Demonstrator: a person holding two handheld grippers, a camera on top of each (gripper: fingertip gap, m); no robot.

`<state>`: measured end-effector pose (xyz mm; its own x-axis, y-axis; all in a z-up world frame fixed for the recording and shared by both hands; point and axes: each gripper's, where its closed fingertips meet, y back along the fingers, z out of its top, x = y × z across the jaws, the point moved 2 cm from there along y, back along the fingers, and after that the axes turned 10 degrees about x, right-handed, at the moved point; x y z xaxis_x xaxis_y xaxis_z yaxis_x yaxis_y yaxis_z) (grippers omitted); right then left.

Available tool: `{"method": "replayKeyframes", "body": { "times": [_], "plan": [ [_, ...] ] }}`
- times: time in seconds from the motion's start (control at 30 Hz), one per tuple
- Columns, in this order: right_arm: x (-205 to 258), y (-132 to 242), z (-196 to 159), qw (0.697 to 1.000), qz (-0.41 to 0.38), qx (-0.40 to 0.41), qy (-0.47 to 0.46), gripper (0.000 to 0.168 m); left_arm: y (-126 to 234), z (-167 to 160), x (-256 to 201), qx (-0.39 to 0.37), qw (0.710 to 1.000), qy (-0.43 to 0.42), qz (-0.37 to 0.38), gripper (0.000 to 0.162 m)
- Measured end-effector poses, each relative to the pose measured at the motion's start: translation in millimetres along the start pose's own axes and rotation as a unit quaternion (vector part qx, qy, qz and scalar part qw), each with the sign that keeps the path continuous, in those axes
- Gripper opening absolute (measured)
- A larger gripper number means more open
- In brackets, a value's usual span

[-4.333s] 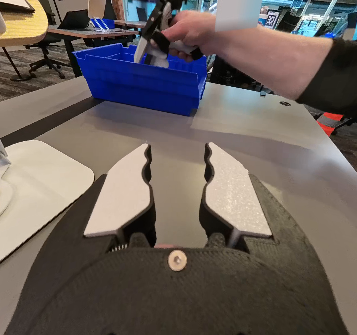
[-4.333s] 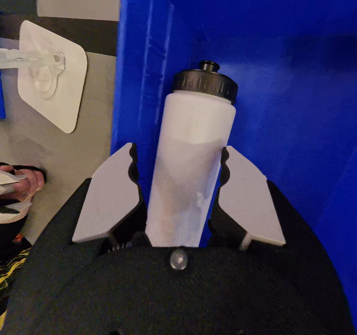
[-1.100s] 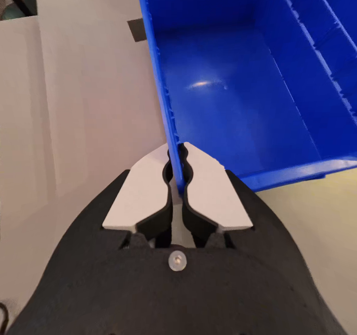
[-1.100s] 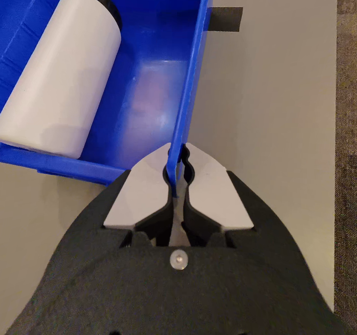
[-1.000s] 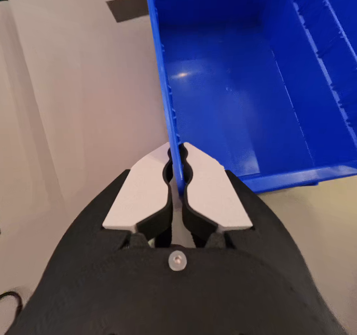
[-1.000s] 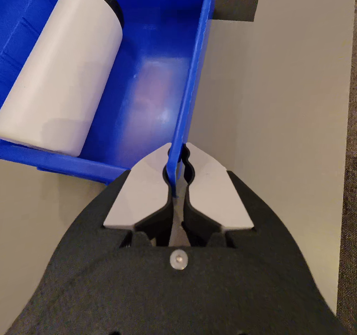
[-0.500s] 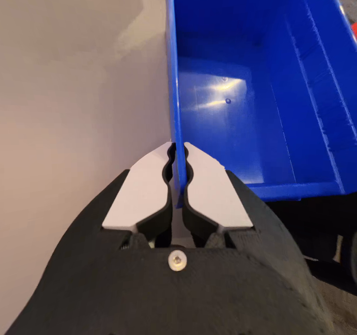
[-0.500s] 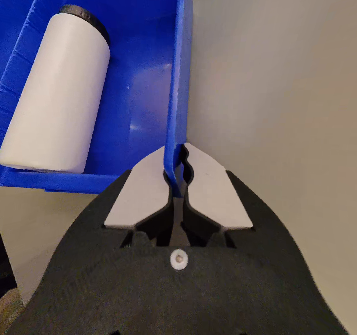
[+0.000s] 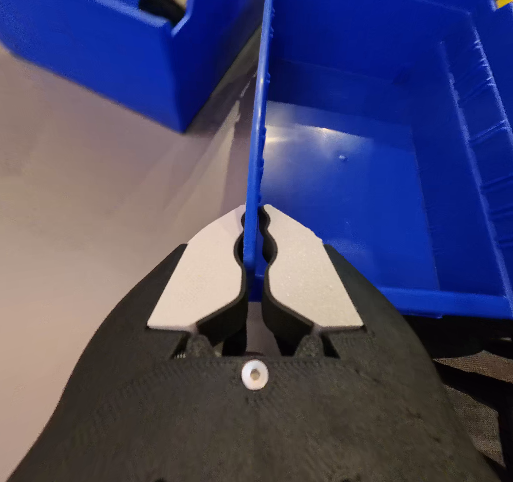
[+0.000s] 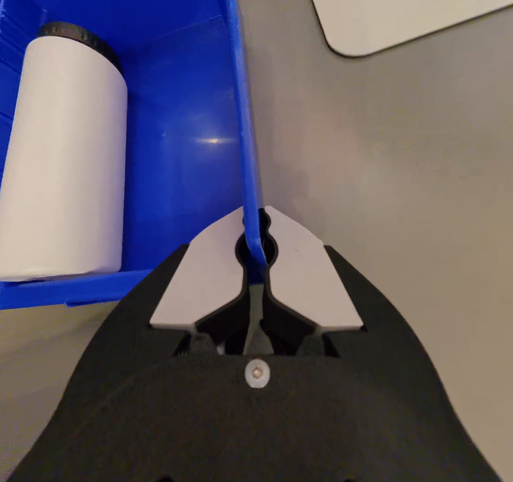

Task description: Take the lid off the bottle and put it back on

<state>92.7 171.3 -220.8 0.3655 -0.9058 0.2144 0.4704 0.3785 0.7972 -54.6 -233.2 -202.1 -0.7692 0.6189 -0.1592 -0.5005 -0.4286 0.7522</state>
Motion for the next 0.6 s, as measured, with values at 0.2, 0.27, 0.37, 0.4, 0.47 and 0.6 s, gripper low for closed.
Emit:
{"method": "replayKeyframes", "body": {
  "times": [0.2, 0.27, 0.37, 0.4, 0.47, 0.6],
  "plan": [
    [-4, -49, 78, 0.998, -0.056, 0.019, 0.003, 0.043, -19, 22, 3, 0.028, 0.999, 0.005, -0.019, 0.011],
    [0, -38, 94, 0.997, -0.075, -0.007, -0.022, 0.060, -4, 18, 1, 0.020, 0.998, 0.025, -0.058, 0.021],
    [23, 5, 95, 0.993, -0.095, -0.048, -0.047, 0.072, 41, 12, 15, -0.028, 0.994, 0.090, -0.061, 0.054],
    [38, 19, 90, 0.993, -0.092, -0.048, -0.052, 0.078, 56, 13, 24, -0.045, 0.993, 0.101, -0.029, 0.061],
    [78, 40, 72, 0.994, -0.079, -0.029, -0.066, 0.081, 78, 22, 50, -0.063, 0.987, 0.137, 0.050, 0.078],
    [165, 40, 36, 0.995, -0.031, 0.028, -0.085, 0.088, 91, 54, 108, -0.066, 0.958, 0.221, 0.168, 0.077]
  ]
}}
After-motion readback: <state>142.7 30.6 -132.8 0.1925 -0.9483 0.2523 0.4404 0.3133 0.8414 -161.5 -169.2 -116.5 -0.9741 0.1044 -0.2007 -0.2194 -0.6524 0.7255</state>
